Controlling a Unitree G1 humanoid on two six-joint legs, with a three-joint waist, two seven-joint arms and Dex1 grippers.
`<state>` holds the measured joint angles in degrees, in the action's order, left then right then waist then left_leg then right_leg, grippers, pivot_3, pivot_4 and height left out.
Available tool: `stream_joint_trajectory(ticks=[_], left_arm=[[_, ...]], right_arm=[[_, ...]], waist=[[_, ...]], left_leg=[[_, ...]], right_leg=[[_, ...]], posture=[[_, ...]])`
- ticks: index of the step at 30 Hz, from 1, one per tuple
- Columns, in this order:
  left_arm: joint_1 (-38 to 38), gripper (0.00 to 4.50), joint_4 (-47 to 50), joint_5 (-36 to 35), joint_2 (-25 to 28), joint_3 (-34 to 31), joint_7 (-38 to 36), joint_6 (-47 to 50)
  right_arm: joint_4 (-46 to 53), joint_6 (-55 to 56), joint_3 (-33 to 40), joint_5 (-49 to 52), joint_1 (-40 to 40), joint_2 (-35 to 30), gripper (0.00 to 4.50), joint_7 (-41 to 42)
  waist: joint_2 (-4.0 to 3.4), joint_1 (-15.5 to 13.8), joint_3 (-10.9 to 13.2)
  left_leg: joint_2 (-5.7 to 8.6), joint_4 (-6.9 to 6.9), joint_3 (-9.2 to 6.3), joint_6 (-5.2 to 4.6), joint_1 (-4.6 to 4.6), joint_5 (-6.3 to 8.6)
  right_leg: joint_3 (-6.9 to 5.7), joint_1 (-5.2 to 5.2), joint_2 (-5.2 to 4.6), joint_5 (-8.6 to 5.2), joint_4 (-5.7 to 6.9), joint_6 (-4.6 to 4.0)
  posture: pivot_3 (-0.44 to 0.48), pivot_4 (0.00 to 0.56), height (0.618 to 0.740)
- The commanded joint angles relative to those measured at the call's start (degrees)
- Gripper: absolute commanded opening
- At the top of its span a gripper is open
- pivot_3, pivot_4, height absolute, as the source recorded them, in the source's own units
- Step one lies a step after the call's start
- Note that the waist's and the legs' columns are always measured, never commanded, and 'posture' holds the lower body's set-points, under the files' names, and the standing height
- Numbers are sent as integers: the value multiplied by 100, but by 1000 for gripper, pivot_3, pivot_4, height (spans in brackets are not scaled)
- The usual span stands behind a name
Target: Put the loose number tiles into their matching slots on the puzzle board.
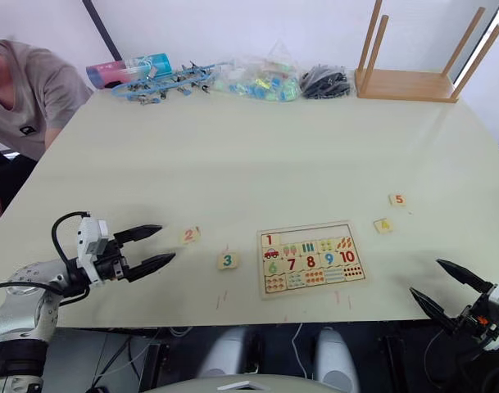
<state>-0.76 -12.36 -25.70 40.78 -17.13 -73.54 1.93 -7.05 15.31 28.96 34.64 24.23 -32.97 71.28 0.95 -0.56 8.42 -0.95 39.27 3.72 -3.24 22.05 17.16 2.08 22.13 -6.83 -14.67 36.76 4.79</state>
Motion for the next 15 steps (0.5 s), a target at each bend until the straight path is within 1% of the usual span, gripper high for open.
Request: stream_joint_trajectory(ticks=[1,3,5,15], left_arm=[[-172,4437,161,-124,177,-237,-121,-193],[-275,4437,133,-68,239,-227,-249,-402],[-306,4437,141,-178,211,-313,-182,-355],[-572,4437,292,-257,221,-411,-101,-350]], right_arm=[[67,25,329,216,111,-117,4500,123],[14,29,393,253,159,-131,4500,201],[-49,54,444,257,190,-146,4500,254],[-198,155,487,212,54,-127,4500,410]], waist=[[-1,3,0],[-1,4,0],[-1,1,-1],[0,-3,0]], left_leg=[[0,-8,2,-1,-7,-1],[0,-9,2,-6,-11,-4],[0,-9,4,-14,-12,-8],[0,-8,5,-17,-14,-6]], right_leg=[[-22,-2,-12,1,1,1],[-68,-4,-27,3,2,2],[-93,-6,-30,4,2,1],[-110,-9,-43,5,-4,-1]], posture=[[0,150,740],[0,150,740],[0,150,740],[0,150,740]])
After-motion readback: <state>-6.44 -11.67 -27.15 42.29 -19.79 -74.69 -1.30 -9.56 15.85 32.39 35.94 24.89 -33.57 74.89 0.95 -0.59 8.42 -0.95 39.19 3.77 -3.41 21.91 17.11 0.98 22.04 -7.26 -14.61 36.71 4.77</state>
